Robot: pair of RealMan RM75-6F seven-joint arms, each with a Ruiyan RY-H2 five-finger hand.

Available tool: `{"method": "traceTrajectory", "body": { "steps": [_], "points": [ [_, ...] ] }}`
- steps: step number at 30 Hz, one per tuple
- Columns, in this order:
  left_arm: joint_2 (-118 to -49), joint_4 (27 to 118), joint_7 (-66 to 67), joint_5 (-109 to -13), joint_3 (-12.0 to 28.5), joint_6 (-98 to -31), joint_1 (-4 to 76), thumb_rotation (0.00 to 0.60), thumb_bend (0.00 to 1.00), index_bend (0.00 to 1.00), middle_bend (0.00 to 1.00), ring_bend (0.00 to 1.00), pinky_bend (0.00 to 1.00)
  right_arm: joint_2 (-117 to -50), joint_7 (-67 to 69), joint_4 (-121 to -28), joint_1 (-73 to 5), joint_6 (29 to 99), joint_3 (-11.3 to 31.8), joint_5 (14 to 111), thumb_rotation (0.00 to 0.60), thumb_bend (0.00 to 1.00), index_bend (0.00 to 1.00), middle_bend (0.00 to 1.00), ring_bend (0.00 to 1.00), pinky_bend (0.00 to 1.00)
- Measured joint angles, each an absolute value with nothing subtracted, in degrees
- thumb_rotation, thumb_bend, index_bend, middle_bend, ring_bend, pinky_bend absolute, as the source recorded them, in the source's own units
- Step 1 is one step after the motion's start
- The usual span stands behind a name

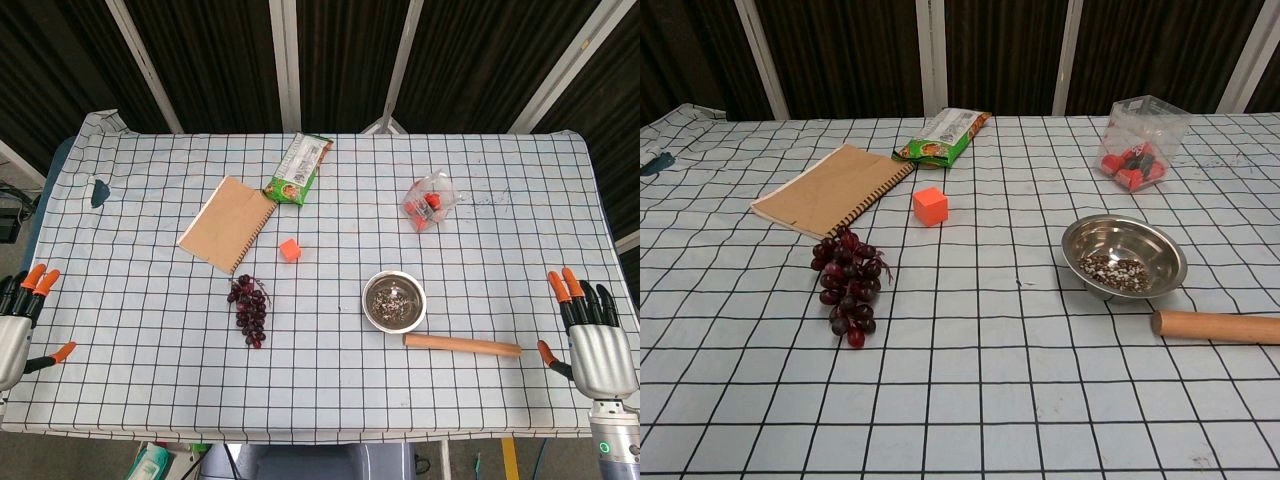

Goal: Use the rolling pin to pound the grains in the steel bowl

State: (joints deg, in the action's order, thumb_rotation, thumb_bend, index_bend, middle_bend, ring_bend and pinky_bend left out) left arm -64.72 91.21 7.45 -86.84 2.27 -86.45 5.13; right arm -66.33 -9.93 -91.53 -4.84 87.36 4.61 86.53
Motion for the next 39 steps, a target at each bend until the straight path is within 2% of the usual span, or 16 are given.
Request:
{"method": "traceTrajectory", "body": {
  "steps": [8,17,21,30,39],
  "points": [
    [-64.9,91.3,7.7,-86.8,2.5,-86.7,5.2,0.6,0.05,0.0,0.0,0.0,0.0,-66.7,-9.2,-92.1,-5.2,87.7,4.3,88.6,0.6,0.3,0.06,0.11,0.0,0.0],
    [-65.0,91.1,7.3,-86.9,2.4,-86.3,5.3,0.6,0.05,0.0,0.0,0.0,0.0,-69.1,-12.9,-95.1,-6.9,84.8,3.4,90.0,0.6,0.3,0.21,0.24,0.0,0.0],
    [-64.8,91.0,6.5,-86.8,2.4,-86.2,5.3,0.6,0.05,0.0,0.0,0.0,0.0,-71.8,-16.2,-95.8,-8.2,82.4,3.5,89.2,0.6,0.3,0.27,0.25,0.0,0.0],
    [-64.5,91.2,5.6,-87.0,2.3,-86.0,5.5,0.6,0.05,0.0,0.0,0.0,0.0,-78.6,-22.7,-94.3,-9.4,79.6,3.1,86.5,0.6,0.3,0.31,0.29,0.0,0.0],
    [-64.7,91.4,6.1,-87.2,2.2,-85.6,5.8,0.6,0.06,0.0,0.0,0.0,0.0,-82.9,-22.8,-92.5,-9.2,79.2,2.7,84.7,0.6,0.3,0.36,0.33,0.02,0.0]
  ]
}}
